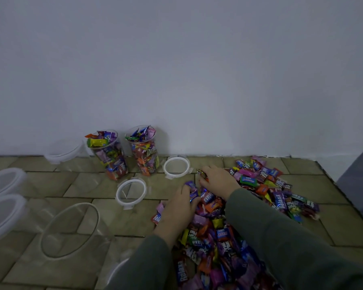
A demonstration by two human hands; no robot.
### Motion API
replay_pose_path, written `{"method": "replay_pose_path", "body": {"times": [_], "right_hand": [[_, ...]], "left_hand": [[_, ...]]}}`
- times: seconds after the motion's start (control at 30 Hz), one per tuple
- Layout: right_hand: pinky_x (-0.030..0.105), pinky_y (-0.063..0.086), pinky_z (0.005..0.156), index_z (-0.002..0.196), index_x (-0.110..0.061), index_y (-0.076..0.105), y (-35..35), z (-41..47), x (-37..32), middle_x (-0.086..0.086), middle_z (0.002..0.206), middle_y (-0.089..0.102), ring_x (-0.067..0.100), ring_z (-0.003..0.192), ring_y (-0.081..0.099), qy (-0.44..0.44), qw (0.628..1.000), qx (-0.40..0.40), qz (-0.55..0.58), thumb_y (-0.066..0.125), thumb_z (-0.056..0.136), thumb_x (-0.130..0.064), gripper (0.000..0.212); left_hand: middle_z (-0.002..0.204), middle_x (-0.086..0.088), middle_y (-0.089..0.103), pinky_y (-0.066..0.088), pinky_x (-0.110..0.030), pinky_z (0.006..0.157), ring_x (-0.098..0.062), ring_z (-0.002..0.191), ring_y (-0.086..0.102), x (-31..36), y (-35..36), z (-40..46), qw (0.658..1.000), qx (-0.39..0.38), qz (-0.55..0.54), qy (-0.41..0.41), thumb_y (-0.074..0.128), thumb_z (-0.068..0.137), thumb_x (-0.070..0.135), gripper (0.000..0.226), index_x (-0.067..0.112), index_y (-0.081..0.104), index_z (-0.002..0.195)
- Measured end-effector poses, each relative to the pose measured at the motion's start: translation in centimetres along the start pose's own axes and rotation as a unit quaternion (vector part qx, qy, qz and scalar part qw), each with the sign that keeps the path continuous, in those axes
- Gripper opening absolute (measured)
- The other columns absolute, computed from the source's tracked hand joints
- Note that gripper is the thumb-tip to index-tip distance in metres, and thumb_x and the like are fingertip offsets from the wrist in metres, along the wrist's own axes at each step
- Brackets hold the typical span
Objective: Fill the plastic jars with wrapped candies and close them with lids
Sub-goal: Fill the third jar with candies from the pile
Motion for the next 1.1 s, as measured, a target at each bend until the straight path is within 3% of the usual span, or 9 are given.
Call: {"method": "replay_pose_path", "body": {"times": [0.17,0.3,0.43,0.57,0.77,0.93,1.0,1.1], "right_hand": [[0.037,0.044,0.075,0.102,-0.010,0.053,-1.1,-0.8,-0.6,0.010,0.099,0.060,0.028,0.092,0.058,-0.024,0.999,0.017,0.020,0.044,0.099,-0.032,0.024],[0.032,0.044,0.070,0.103,-0.011,0.060,-3.2,-2.0,-1.0,0.003,0.090,0.062,0.020,0.084,0.059,-0.019,0.989,0.099,0.107,0.049,0.098,-0.031,0.023],[0.022,0.038,0.068,0.103,-0.012,0.061,-5.0,-3.8,-2.0,-0.002,0.086,0.060,0.011,0.078,0.054,-0.010,0.962,0.166,0.217,0.050,0.099,-0.030,0.021],[0.017,0.035,0.061,0.099,-0.019,0.058,-5.9,-6.2,-3.4,-0.007,0.077,0.057,0.001,0.070,0.053,0.007,0.934,0.193,0.300,0.047,0.100,-0.034,0.018],[0.018,0.039,0.062,0.086,-0.022,0.054,-7.5,-8.9,-6.1,-0.006,0.073,0.053,0.003,0.067,0.050,0.001,0.902,0.243,0.356,0.045,0.100,-0.035,0.021],[0.018,0.037,0.058,0.084,-0.015,0.051,-10.1,-10.4,-8.7,-0.004,0.070,0.050,0.004,0.061,0.046,0.004,0.859,0.283,0.427,0.044,0.101,-0.036,0.028],[0.016,0.041,0.060,0.088,-0.014,0.054,-10.7,-10.7,-9.6,-0.001,0.075,0.056,0.005,0.066,0.051,0.012,0.839,0.294,0.458,0.044,0.101,-0.036,0.027],[0.014,0.044,0.066,0.095,-0.019,0.057,-11.5,-11.0,-11.0,-0.007,0.085,0.063,-0.001,0.074,0.058,0.035,0.798,0.311,0.515,0.044,0.100,-0.038,0.023]], "left_hand": [[0.114,-0.005,0.056,0.039,-0.032,0.077,-0.022,0.106,0.054,0.2,-1.3,-0.1,1.000,0.003,-0.010,-0.019,0.044,0.101,0.033,0.025,0.014,0.048,0.118],[0.108,-0.006,0.058,0.038,-0.028,0.073,-0.021,0.098,0.055,1.1,-2.6,-0.7,0.997,0.054,-0.047,-0.002,0.044,0.101,0.027,0.021,0.012,0.052,0.114],[0.091,-0.005,0.055,0.028,-0.023,0.063,-0.018,0.083,0.051,2.7,-4.5,-1.7,0.991,0.100,-0.085,0.032,0.045,0.101,0.021,0.013,0.011,0.052,0.096],[0.093,-0.002,0.058,0.032,-0.021,0.065,-0.015,0.084,0.053,3.8,-5.8,-3.2,0.983,0.130,-0.118,0.043,0.045,0.102,0.023,0.016,0.012,0.056,0.103],[0.075,0.006,0.049,0.032,-0.017,0.057,-0.007,0.067,0.045,4.2,-8.5,-5.7,0.968,0.177,-0.173,0.031,0.046,0.101,0.024,0.015,0.016,0.050,0.090],[0.083,0.008,0.056,0.037,-0.011,0.062,-0.007,0.076,0.053,4.5,-12.6,-7.4,0.949,0.220,-0.221,0.034,0.047,0.101,0.027,0.008,0.023,0.052,0.097],[0.087,0.005,0.060,0.040,-0.017,0.066,-0.011,0.081,0.057,4.6,-14.2,-8.3,0.942,0.235,-0.237,0.030,0.047,0.101,0.030,0.008,0.024,0.052,0.099],[0.088,0.014,0.058,0.038,-0.010,0.068,-0.001,0.083,0.054,4.4,-16.8,-9.6,0.927,0.265,-0.262,0.032,0.048,0.101,0.029,0.010,0.023,0.054,0.105]]}}
Point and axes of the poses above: each hand's wrist, its own z-axis towards the middle knuckle, its own y-axis out of the palm, x = y × z, the point moved 6 cm from there along z, towards the middle knuckle
